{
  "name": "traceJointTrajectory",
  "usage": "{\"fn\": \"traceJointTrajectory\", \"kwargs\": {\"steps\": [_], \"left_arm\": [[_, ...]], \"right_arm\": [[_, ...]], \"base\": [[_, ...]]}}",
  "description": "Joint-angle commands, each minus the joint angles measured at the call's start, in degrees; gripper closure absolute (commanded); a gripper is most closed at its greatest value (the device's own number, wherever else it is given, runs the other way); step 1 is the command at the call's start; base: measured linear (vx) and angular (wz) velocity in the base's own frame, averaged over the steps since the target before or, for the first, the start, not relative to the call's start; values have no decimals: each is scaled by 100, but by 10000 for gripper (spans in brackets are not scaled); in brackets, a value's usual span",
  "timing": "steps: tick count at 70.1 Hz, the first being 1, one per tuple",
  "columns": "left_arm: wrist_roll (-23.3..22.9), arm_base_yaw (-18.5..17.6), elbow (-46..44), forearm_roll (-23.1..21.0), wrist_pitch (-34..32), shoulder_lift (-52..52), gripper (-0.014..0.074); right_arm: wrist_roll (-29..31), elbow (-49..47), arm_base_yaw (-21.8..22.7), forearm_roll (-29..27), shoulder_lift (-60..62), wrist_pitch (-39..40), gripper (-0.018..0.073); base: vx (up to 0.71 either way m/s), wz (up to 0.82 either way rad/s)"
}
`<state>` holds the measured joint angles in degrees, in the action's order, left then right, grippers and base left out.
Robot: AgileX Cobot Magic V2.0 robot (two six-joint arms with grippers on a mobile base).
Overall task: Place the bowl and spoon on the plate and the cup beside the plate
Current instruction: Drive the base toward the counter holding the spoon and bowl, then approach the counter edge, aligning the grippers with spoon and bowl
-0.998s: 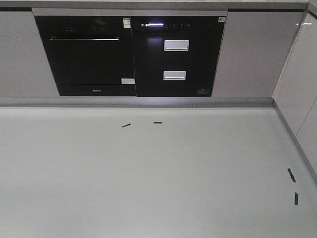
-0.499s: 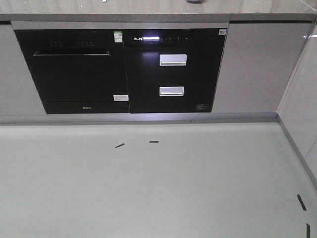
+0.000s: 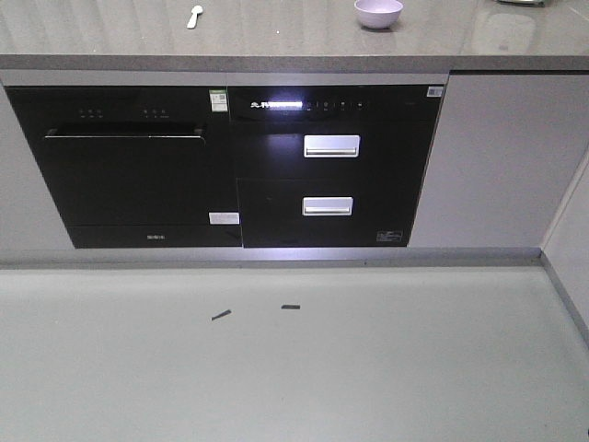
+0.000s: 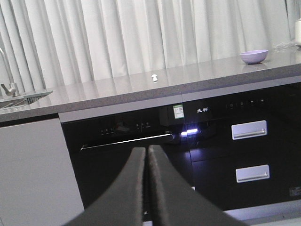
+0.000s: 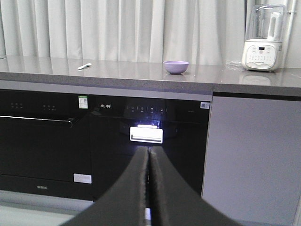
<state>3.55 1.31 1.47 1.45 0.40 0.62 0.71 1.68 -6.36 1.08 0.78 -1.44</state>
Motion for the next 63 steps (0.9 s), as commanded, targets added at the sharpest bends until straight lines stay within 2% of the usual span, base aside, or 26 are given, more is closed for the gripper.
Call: {"fn": "traceJointTrajectory", "kwargs": {"steps": [1, 63], "left_arm": [[-31, 2, -45, -16, -408, -97, 603], [-31, 2, -45, -16, -408, -97, 603]], "right_arm": [[12, 12, -1, 41, -81, 404, 568], [12, 12, -1, 41, -81, 404, 568]], "base": [[39, 0], [36, -3]]}}
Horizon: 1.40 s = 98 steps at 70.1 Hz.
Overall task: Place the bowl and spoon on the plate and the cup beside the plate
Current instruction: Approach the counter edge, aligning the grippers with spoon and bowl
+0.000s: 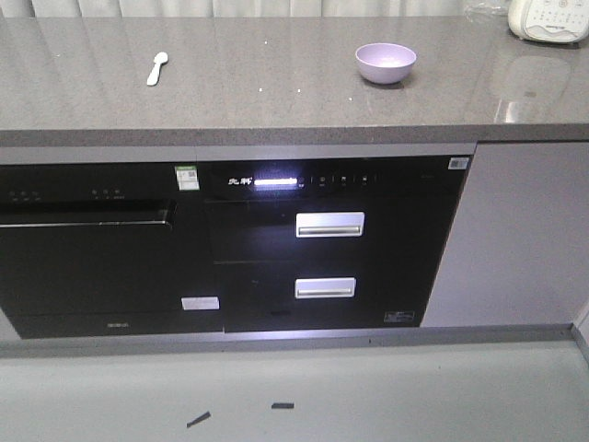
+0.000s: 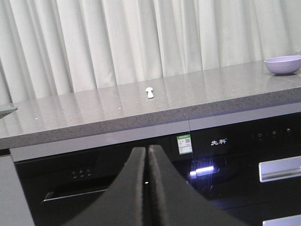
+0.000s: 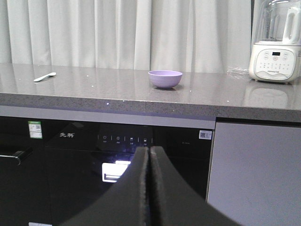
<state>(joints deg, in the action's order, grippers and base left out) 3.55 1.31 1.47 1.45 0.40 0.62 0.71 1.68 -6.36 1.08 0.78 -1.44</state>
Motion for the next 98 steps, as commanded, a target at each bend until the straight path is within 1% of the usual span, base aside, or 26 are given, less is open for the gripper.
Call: {"fn": "traceJointTrajectory", "kwargs": {"steps": [1, 56, 98], "left_arm": [[-31, 2, -45, -16, -408, -97, 603], [-31, 2, -45, -16, -408, -97, 603], [-31, 2, -45, -16, -408, -97, 603]], "right_arm": [[12, 12, -1, 41, -81, 404, 568], [12, 12, -1, 41, -81, 405, 568], [12, 12, -1, 41, -81, 405, 568]], "base": [[36, -3], [35, -2], [24, 0]]}}
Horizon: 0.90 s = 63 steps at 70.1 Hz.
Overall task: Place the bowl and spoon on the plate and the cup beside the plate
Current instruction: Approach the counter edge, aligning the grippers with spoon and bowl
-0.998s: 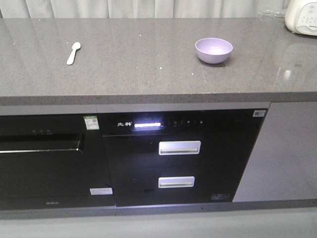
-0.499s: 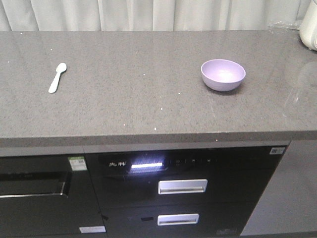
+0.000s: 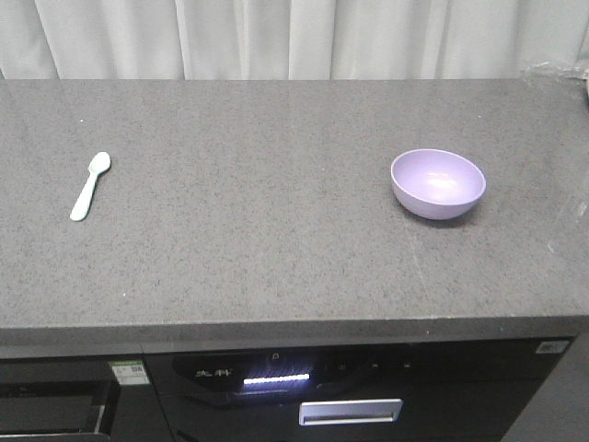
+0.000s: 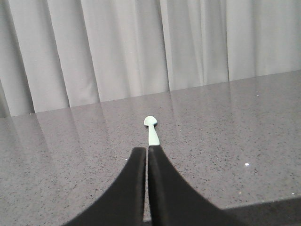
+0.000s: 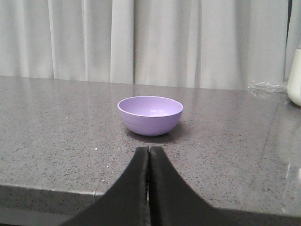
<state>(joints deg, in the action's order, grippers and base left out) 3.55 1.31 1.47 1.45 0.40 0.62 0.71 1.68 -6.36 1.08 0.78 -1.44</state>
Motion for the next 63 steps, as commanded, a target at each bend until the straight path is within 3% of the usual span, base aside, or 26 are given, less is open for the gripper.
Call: {"fn": "traceJointTrajectory", "kwargs": {"steps": [1, 63], "left_arm": [[-31, 2, -45, -16, -408, -97, 603], [-31, 2, -45, -16, -408, -97, 603]], "right_arm": [[12, 12, -1, 41, -81, 405, 568], [12, 12, -1, 41, -81, 403, 568]], "base": [[17, 4], [8, 0]]}}
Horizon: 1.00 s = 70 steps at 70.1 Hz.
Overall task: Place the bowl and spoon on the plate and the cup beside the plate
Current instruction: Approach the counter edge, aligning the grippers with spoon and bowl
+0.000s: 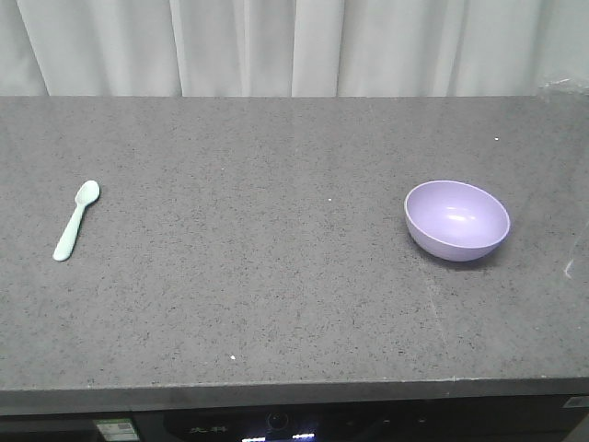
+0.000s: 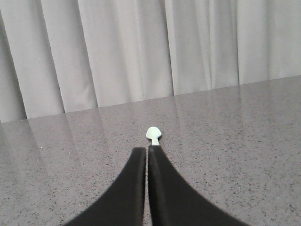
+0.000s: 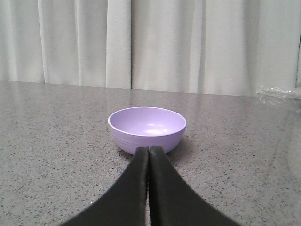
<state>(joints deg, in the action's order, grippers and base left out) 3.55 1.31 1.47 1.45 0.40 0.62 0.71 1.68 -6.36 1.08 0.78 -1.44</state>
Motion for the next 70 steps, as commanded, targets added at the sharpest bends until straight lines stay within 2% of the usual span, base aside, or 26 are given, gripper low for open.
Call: {"fn": "traceJointTrajectory", "kwargs": {"steps": [1, 70], "left_arm": [[-31, 2, -45, -16, -408, -97, 603], [-31, 2, -45, -16, -408, -97, 603]], "right_arm": [[12, 12, -1, 41, -81, 403, 568], [12, 12, -1, 41, -81, 403, 568]], "base": [[3, -2], [2, -1]]}}
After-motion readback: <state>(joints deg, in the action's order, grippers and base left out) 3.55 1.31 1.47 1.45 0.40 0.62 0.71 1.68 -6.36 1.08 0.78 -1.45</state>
